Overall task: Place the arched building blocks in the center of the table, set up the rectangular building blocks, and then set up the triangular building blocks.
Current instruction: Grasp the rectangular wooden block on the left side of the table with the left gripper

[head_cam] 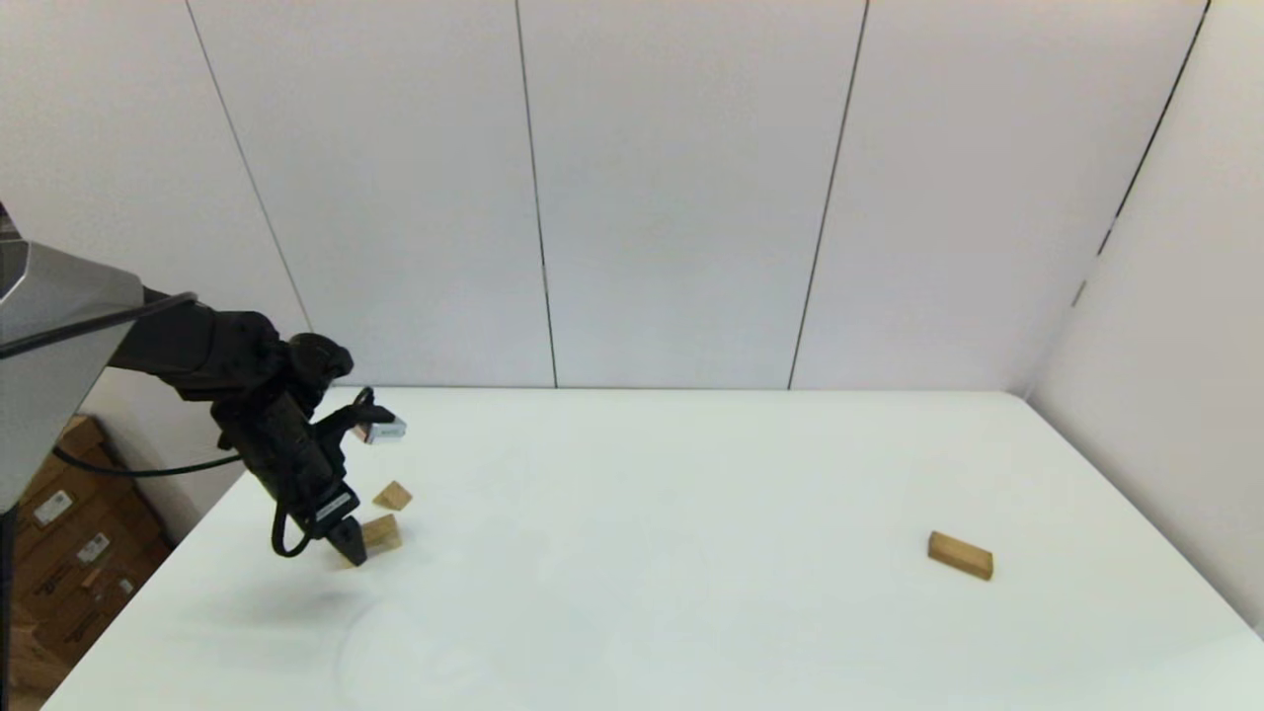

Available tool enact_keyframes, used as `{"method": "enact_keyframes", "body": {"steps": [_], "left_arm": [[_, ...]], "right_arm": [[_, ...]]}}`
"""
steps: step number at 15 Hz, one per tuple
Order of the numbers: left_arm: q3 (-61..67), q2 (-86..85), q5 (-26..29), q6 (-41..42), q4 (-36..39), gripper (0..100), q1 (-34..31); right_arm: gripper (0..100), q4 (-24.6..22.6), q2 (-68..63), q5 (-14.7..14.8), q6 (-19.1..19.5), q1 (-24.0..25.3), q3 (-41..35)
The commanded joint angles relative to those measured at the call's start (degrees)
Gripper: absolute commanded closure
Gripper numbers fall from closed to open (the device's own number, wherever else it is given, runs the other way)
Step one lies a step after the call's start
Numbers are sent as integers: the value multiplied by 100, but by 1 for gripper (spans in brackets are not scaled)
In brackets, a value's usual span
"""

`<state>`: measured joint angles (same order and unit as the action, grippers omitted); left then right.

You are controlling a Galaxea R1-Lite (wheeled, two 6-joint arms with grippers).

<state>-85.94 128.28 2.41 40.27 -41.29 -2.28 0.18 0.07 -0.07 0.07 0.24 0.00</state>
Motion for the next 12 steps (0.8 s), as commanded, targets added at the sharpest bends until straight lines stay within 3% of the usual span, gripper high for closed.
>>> {"method": "enact_keyframes", "body": {"steps": [1,12], "left_arm": [[-116,162,5,306,-55,0,17],[-520,672,5,298,-55,0,166]], "right_arm": [[0,-1,1,-1,1,2,-9],[0,-1,1,-1,1,2,-9]]}}
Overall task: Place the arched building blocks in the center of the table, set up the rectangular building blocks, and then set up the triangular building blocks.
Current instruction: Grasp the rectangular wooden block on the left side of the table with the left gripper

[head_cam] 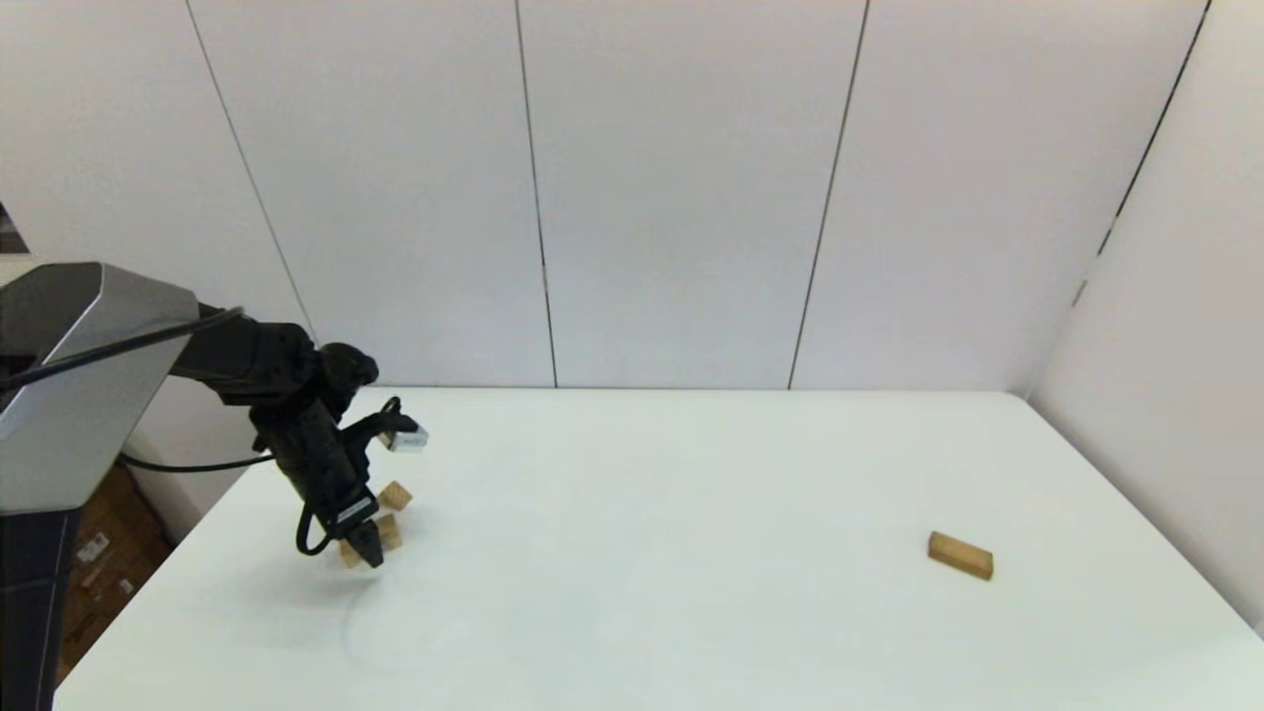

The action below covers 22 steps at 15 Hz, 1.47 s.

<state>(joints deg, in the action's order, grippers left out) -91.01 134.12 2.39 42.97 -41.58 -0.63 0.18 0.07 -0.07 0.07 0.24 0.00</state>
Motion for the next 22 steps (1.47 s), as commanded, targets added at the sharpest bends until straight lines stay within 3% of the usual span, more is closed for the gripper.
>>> {"method": "enact_keyframes", "body": {"steps": [1,12,13,22], "left_arm": [[-39,123,7,27,-25,0,11],[-215,281,25,1,-25,0,142],[-224,281,25,-8,-25,100,142],[-303,308,-2,-26,-25,100,169]], "right_arm": [[0,-1,1,-1,1,2,-9],[0,-1,1,-1,1,2,-9],[0,-1,1,-1,1,2,-9],[0,-1,1,-1,1,2,-9]]}}
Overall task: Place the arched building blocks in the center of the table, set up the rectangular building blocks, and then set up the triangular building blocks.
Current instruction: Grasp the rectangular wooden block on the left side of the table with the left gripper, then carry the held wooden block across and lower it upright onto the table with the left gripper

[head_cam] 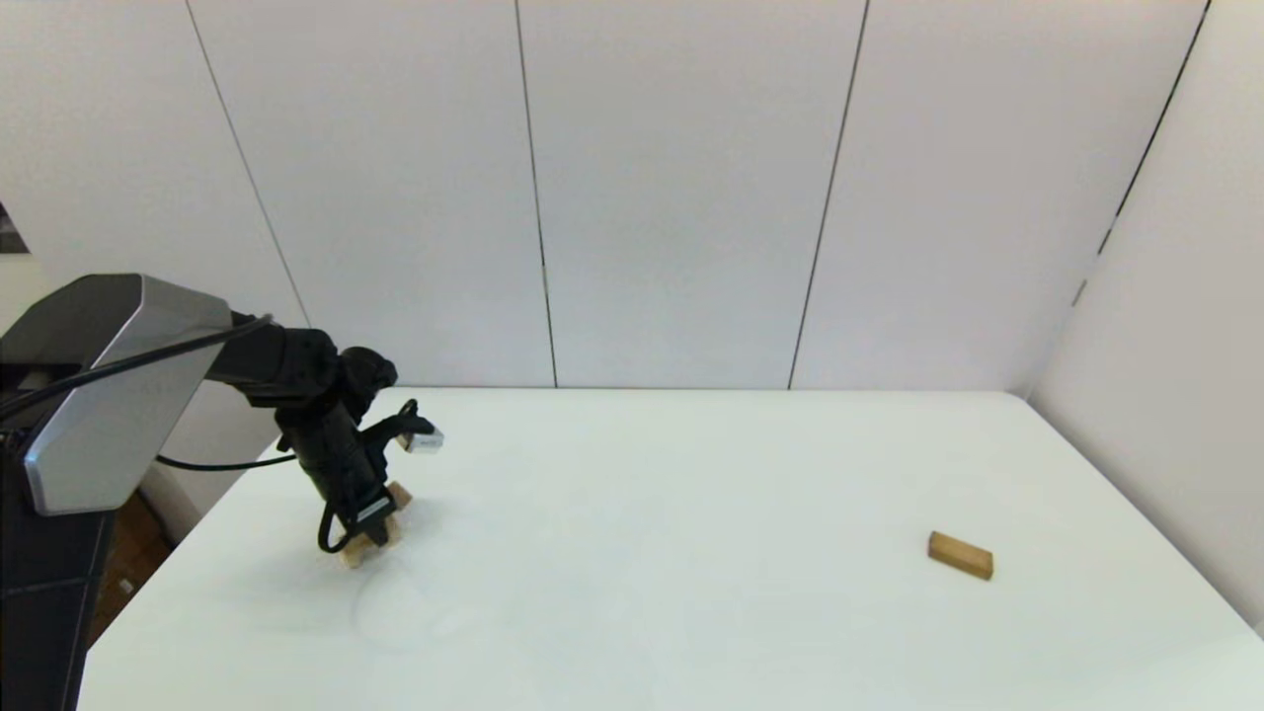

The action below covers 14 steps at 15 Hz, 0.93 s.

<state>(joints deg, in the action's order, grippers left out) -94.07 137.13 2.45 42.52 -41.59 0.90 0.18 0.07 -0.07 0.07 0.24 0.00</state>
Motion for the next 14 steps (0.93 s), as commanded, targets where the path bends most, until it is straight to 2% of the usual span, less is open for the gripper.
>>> {"method": "enact_keyframes", "body": {"steps": [1,9,14], "left_arm": [[3,-2,-8,19,-24,100,15],[-164,-679,19,134,-15,100,112],[-225,-1083,19,169,-15,100,1140]], "right_arm": [[0,-1,1,-1,1,2,-9],[0,-1,1,-1,1,2,-9],[0,-1,1,-1,1,2,-9]]}}
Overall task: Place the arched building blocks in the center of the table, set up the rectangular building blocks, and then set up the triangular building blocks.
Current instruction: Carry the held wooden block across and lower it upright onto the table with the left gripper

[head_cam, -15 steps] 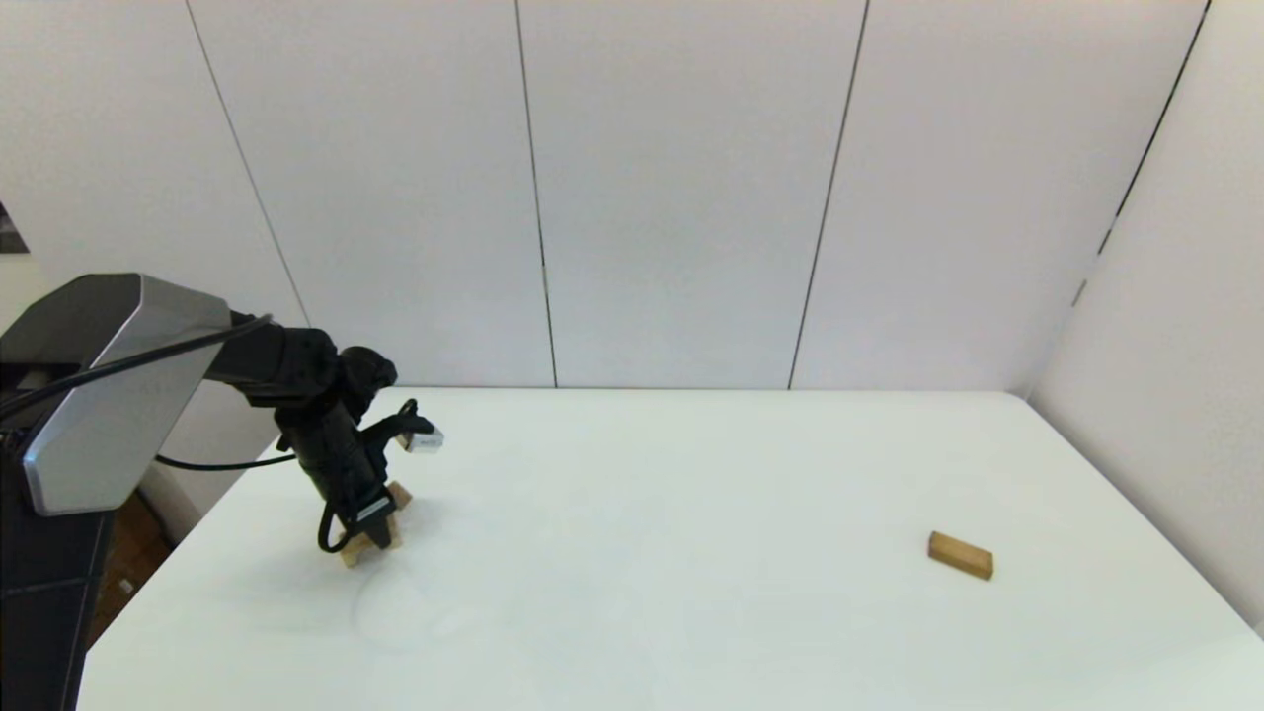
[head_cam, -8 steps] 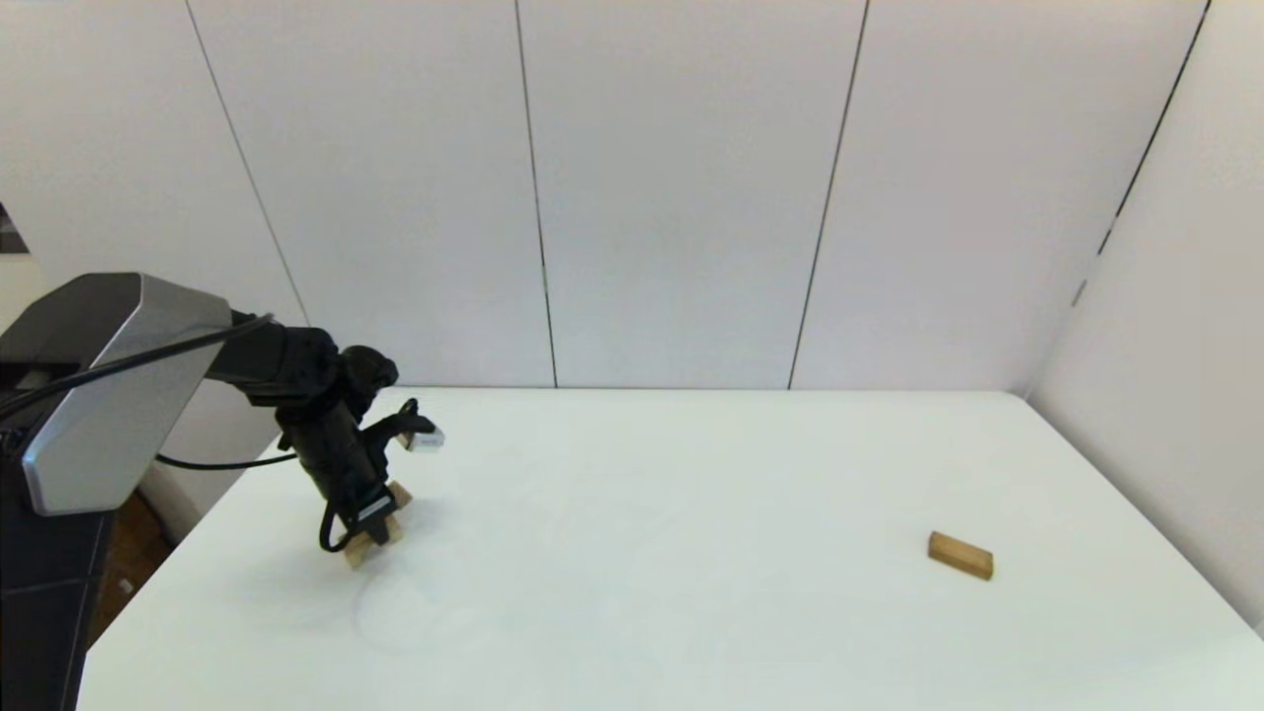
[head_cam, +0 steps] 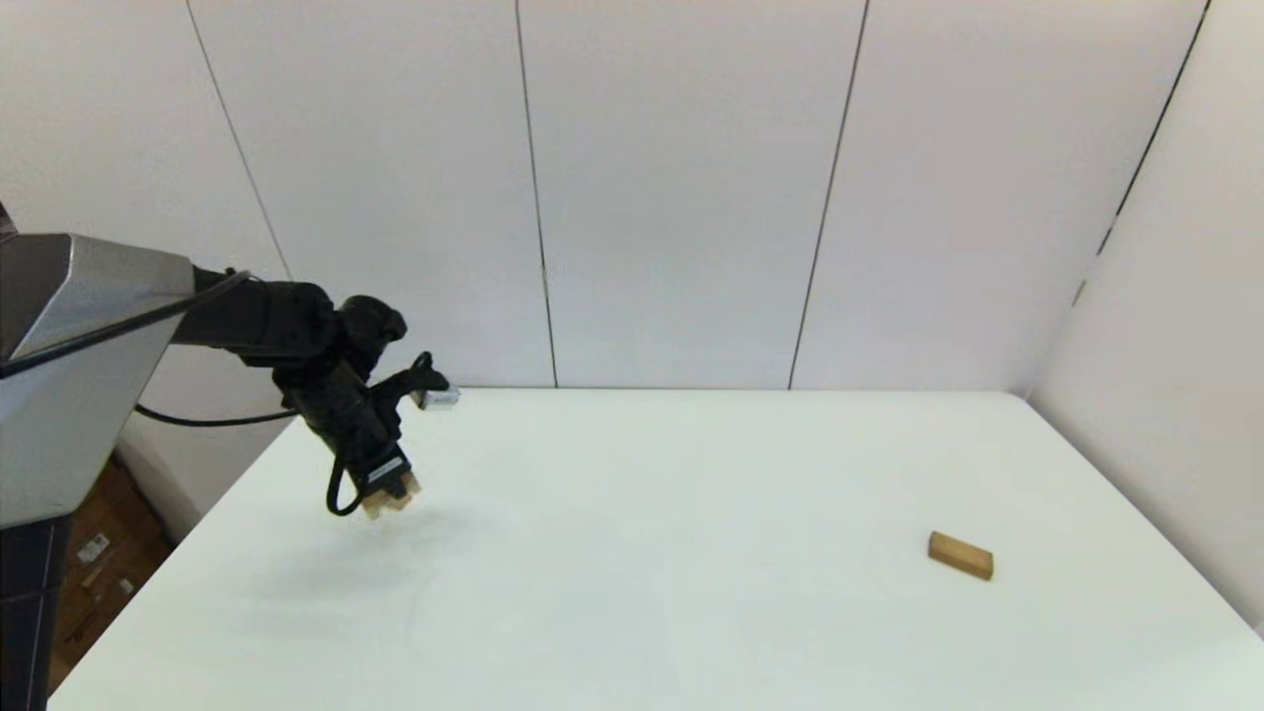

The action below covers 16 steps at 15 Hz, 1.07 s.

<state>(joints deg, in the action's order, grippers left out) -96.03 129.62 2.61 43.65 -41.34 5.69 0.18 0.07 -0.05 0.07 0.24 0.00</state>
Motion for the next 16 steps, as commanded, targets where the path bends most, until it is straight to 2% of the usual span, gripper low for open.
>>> {"method": "enact_keyframes", "body": {"steps": [1,6,10,13,16], "left_arm": [[-30,-403,12,73,-59,100,881],[-364,-411,-24,91,-322,100,2278],[-1401,133,-32,91,-911,100,3228],[-1683,503,-32,117,-823,100,3606],[-1683,757,-32,381,-735,100,3711]], "right_arm": [[0,-1,1,-4,1,2,-9],[0,-1,1,-4,1,2,-9],[0,-1,1,-4,1,2,-9],[0,-1,1,-4,1,2,-9],[0,-1,1,-4,1,2,-9]]}}
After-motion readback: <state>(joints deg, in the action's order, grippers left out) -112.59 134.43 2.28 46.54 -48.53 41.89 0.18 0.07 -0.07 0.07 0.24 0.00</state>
